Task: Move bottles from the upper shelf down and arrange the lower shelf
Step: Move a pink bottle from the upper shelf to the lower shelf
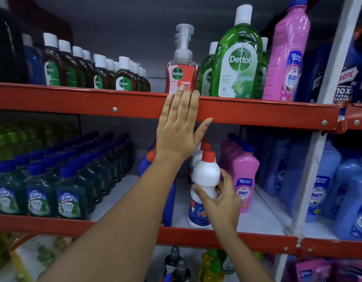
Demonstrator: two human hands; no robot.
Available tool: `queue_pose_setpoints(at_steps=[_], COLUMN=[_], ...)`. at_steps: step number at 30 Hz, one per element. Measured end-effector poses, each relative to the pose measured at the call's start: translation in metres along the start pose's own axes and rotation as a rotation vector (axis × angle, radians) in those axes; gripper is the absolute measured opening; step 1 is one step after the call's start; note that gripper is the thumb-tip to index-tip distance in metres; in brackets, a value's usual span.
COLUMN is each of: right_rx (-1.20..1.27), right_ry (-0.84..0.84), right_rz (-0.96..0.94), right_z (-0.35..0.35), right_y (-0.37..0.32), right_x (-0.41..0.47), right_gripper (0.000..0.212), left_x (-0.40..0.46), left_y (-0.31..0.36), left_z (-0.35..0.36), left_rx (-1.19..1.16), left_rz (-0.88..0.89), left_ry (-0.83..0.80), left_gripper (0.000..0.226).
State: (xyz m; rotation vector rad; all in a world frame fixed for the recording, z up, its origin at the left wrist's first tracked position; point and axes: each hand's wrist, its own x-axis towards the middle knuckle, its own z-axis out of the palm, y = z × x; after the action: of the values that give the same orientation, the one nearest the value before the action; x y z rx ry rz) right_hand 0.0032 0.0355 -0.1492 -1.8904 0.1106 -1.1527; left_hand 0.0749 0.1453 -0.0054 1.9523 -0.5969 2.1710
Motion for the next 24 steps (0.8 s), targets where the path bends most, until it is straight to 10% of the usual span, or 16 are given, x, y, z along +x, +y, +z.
queue_pose_setpoints(at_steps=[11,24], right_rx=[-0.13,-0.37], right_ry=[-0.165,0.207], right_rz=[-0.151,-0.685], right_z=[-0.029,-0.129], right_y=[-0.003,-0.077], right_x=[-0.003,0.119], right_gripper=[0.078,0.069], left_x=[0.001,0.0], left_y=[0.002,0.005], left_z=[-0.011,-0.016], left_rx=[0.006,0.01], left_rz=[-0.021,-0.044], left_ry=[-0.083,-0.135], left_gripper=[0.062,0.062])
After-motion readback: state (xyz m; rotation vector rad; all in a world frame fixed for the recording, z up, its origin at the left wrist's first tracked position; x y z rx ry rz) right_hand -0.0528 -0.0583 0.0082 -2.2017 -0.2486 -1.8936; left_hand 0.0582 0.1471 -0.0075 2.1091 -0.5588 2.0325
